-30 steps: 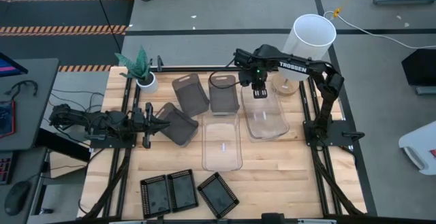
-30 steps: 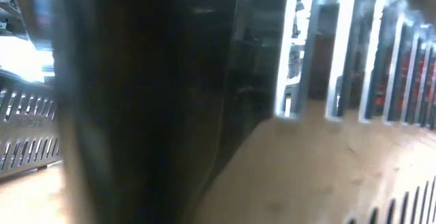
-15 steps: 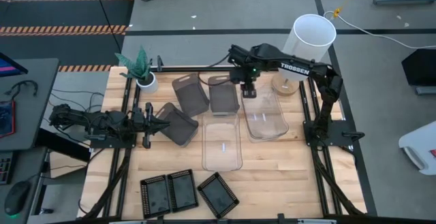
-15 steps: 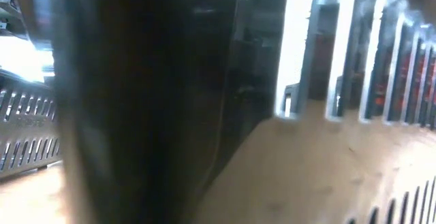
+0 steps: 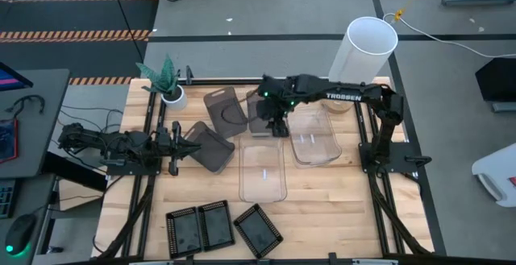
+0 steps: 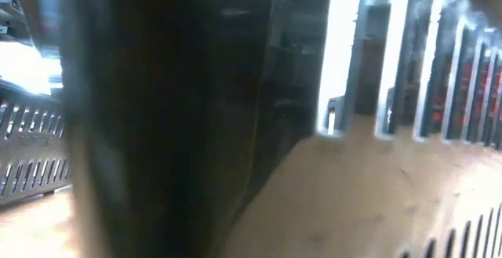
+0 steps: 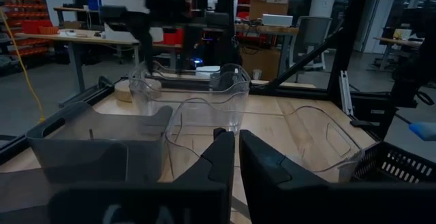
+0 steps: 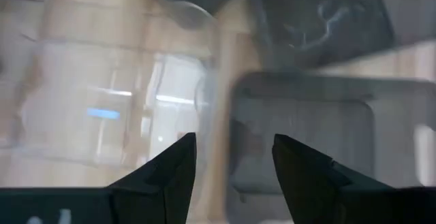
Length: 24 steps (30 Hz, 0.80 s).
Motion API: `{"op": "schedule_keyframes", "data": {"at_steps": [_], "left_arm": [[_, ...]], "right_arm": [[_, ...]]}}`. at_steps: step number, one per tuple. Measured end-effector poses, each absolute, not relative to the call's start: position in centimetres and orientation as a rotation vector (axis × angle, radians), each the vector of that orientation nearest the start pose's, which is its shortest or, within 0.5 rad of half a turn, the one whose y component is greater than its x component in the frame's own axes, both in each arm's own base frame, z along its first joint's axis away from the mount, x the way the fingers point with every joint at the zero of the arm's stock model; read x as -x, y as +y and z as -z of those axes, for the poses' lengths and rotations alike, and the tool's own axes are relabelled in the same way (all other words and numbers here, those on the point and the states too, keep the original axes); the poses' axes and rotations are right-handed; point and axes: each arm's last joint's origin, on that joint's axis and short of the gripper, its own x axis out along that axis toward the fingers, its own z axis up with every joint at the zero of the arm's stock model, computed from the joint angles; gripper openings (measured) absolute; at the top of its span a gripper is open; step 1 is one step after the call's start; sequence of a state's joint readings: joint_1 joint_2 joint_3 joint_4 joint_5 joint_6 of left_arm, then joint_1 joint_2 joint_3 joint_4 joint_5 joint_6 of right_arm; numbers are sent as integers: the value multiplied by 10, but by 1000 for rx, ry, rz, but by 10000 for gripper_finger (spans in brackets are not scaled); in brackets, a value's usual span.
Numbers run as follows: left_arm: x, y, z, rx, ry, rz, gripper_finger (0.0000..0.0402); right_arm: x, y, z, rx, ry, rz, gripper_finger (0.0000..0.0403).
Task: Stack baskets by color
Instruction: Stack the left transparent bin on the transparent bins
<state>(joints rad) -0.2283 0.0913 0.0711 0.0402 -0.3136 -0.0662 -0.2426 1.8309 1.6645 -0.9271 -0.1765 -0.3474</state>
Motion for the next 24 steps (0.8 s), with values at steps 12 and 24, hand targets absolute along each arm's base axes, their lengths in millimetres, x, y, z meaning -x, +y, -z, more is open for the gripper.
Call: {"op": "schedule_keyframes", "data": {"at_steps": [12,24], "left_arm": [[-98,-14,-185,71,-22,-85,31],[-98,-14,-185,71,-22,-84,33]], "right_arm": [[-393,-55,-292,132,935,-65,198],[-394,-55,-238,83,873,-52,198]]}}
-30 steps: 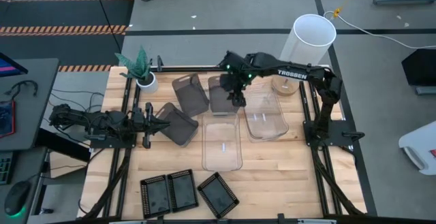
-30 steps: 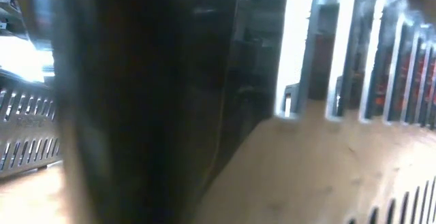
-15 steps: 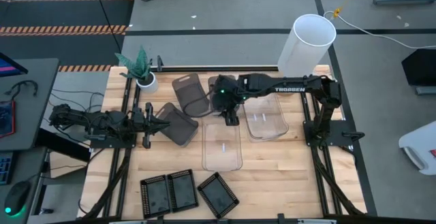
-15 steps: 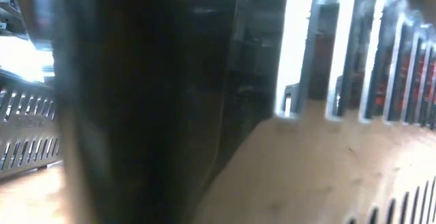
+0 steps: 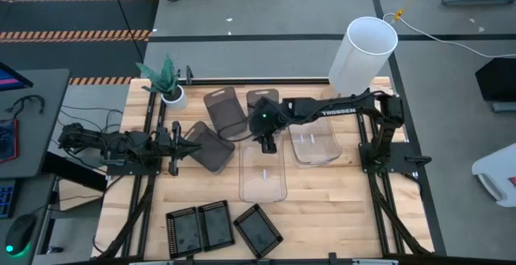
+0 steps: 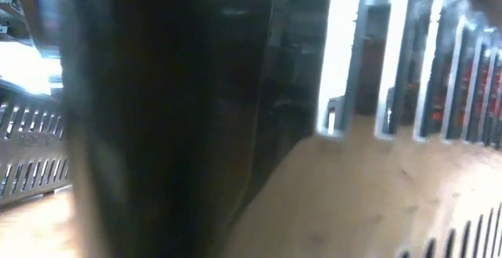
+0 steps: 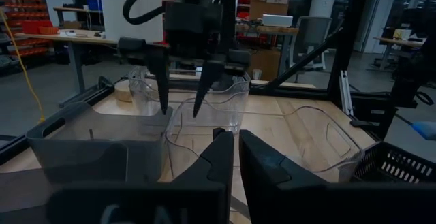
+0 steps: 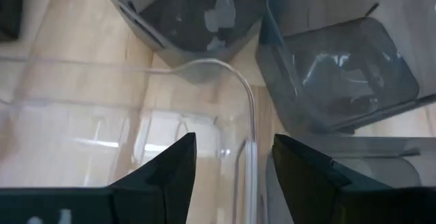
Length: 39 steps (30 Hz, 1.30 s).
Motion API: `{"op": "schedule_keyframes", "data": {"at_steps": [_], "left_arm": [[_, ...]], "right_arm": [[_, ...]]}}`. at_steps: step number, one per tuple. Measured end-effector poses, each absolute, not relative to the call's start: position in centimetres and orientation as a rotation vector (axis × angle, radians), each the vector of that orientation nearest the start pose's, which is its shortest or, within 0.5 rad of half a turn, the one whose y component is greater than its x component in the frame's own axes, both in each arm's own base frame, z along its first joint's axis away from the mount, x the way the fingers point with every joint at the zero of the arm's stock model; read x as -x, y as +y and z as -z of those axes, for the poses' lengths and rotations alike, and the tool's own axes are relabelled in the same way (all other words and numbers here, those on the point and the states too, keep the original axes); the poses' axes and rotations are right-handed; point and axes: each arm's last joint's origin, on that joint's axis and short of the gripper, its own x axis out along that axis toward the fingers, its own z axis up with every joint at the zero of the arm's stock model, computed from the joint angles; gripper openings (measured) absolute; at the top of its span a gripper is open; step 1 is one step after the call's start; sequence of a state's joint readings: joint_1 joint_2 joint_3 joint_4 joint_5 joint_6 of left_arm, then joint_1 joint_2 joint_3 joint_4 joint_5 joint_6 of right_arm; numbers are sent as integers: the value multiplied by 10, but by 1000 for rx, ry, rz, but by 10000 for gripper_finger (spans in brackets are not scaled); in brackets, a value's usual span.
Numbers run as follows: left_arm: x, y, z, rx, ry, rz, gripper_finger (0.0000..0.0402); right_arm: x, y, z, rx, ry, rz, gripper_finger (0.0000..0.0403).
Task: Stack baskets by color
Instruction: Stack the left transparent bin on the transparent bins
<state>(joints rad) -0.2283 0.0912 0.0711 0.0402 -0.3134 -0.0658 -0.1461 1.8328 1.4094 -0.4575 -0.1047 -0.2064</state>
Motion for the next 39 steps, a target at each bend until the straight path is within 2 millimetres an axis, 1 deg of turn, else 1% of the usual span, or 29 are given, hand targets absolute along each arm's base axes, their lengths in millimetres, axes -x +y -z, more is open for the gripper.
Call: {"op": "schedule_keyframes", "data": {"at_steps": [7,13,17,20,25,27,31,33,39], "left_arm": [[-98,-14,-185,72,-22,-84,35],[-98,-14,-185,71,-22,-85,28],[-98,-14,-185,71,-22,-85,30],[-98,-14,-185,72,-22,-84,34],[-98,-14,-185,72,-22,-84,34],[-98,-14,-185,71,-22,-84,30],[-98,-14,-185,71,-22,-84,26],[-98,-14,-185,72,-22,-85,26],[-98,-14,-185,72,-22,-85,33]], "right_arm": [[-389,-55,-220,100,899,-16,195],[-383,-55,-207,106,932,0,169],[-379,-54,-198,105,963,-5,137],[-377,-55,-197,103,975,-5,105],[-377,-55,-197,103,975,-2,34],[-377,-55,-197,100,974,-4,10],[-378,-56,-199,72,972,24,11],[-380,-57,-206,75,978,29,6],[-387,-65,-238,84,965,46,4]]}}
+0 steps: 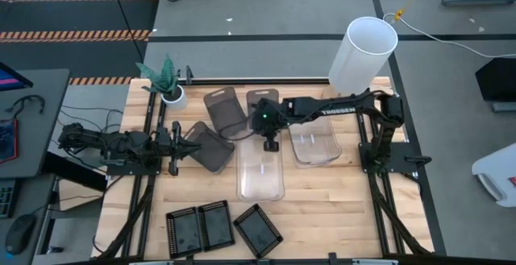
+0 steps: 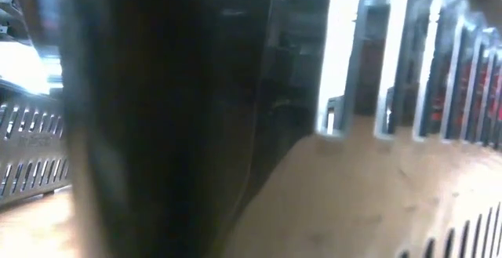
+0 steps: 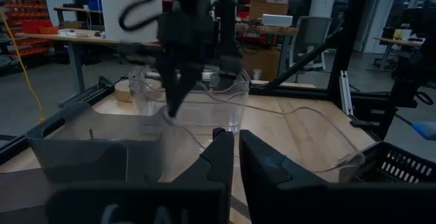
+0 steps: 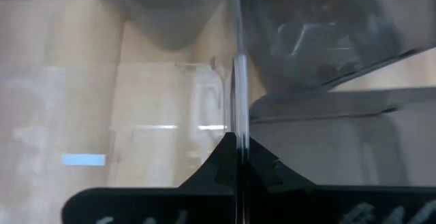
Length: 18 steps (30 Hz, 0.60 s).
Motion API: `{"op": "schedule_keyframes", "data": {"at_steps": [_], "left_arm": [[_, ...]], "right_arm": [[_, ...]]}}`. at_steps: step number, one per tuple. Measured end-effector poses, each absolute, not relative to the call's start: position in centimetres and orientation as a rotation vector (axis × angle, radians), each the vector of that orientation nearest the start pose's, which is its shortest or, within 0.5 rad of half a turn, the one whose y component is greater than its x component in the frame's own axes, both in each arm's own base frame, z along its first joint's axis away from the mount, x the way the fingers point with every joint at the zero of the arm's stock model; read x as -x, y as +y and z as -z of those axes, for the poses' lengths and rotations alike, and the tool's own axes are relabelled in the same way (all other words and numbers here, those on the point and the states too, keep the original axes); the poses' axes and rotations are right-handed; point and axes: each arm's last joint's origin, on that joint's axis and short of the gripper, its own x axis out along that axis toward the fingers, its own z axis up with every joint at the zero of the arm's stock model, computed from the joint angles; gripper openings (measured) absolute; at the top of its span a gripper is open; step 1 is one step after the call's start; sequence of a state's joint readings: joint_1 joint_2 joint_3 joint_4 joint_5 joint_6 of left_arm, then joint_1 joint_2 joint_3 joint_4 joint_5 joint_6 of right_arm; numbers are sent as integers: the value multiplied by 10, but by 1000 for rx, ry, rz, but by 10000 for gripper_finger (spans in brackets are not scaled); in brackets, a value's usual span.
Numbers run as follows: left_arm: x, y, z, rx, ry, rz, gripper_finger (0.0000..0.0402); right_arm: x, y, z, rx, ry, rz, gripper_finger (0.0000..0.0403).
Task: Stack baskets by color
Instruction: Stack the left transparent bin on the transparent bins
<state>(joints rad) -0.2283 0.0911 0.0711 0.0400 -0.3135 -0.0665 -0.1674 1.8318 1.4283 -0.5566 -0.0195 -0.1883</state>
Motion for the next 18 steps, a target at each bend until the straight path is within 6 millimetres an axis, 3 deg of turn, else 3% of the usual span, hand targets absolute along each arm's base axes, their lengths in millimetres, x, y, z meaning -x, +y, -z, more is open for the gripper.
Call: {"op": "schedule_keyframes", "data": {"at_steps": [12,18], "left_arm": [[-98,-14,-185,72,-22,-84,28],[-98,-14,-185,72,-22,-85,33]], "right_arm": [[-387,-69,-304,150,985,37,2],[-370,-71,-341,261,953,137,1]]}}
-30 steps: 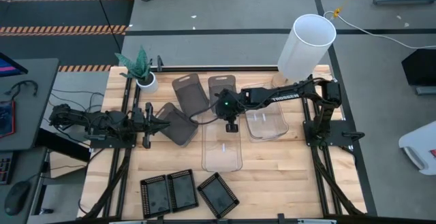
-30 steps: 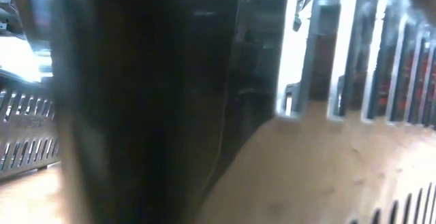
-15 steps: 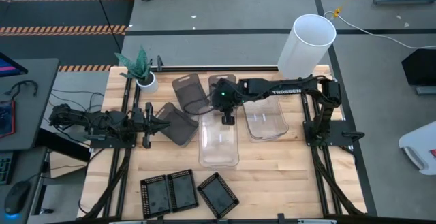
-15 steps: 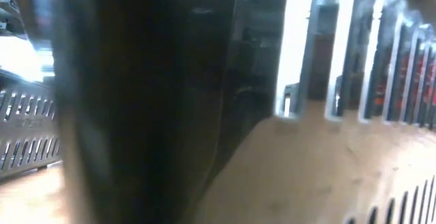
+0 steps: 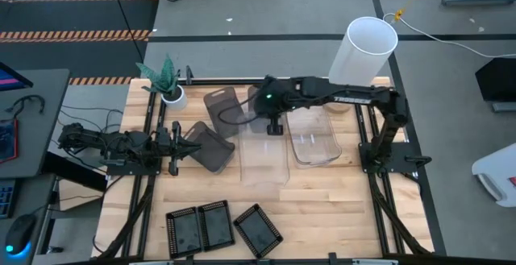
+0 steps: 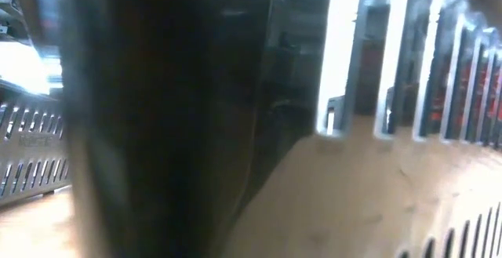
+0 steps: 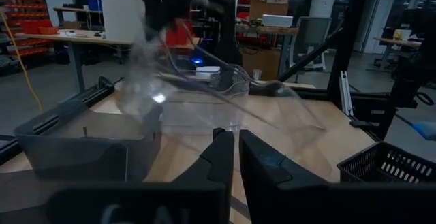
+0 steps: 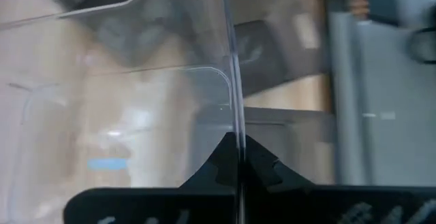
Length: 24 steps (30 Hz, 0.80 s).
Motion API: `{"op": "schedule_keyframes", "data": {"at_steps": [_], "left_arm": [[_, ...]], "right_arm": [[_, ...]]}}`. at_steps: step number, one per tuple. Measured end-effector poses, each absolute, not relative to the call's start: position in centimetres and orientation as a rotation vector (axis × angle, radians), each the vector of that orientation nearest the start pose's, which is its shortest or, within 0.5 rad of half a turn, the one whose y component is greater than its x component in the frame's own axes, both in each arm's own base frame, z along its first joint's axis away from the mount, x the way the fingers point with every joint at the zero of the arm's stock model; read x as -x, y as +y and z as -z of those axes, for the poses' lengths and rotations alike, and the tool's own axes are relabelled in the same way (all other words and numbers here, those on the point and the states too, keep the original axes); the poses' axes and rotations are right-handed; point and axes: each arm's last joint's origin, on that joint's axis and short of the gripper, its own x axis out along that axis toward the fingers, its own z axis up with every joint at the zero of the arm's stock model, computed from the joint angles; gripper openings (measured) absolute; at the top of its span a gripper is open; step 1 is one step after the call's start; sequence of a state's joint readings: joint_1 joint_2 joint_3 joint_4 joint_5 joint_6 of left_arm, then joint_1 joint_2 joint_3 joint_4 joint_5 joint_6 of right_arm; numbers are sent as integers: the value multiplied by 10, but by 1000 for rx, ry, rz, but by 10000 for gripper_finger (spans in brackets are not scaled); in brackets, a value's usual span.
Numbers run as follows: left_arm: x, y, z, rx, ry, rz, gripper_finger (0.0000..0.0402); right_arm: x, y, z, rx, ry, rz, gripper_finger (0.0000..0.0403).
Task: Stack baskets by color
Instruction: Stack the left transparent bin on the transparent bins
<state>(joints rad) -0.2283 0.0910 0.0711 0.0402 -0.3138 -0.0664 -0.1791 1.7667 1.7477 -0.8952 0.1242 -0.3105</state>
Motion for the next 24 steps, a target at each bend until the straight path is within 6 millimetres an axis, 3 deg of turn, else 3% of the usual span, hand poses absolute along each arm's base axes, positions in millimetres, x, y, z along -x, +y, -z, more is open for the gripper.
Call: {"op": "schedule_keyframes", "data": {"at_steps": [6,11,17,24], "left_arm": [[-98,-14,-185,72,-22,-85,33],[-98,-14,-185,72,-23,-85,26],[-98,-14,-185,72,-22,-85,30],[-98,-14,-185,72,-22,-85,36]], "right_arm": [[-333,-75,-382,319,879,229,0],[-292,-84,-411,344,805,276,0],[-244,-95,-431,342,757,290,0],[-201,-100,-429,300,801,231,0]]}}
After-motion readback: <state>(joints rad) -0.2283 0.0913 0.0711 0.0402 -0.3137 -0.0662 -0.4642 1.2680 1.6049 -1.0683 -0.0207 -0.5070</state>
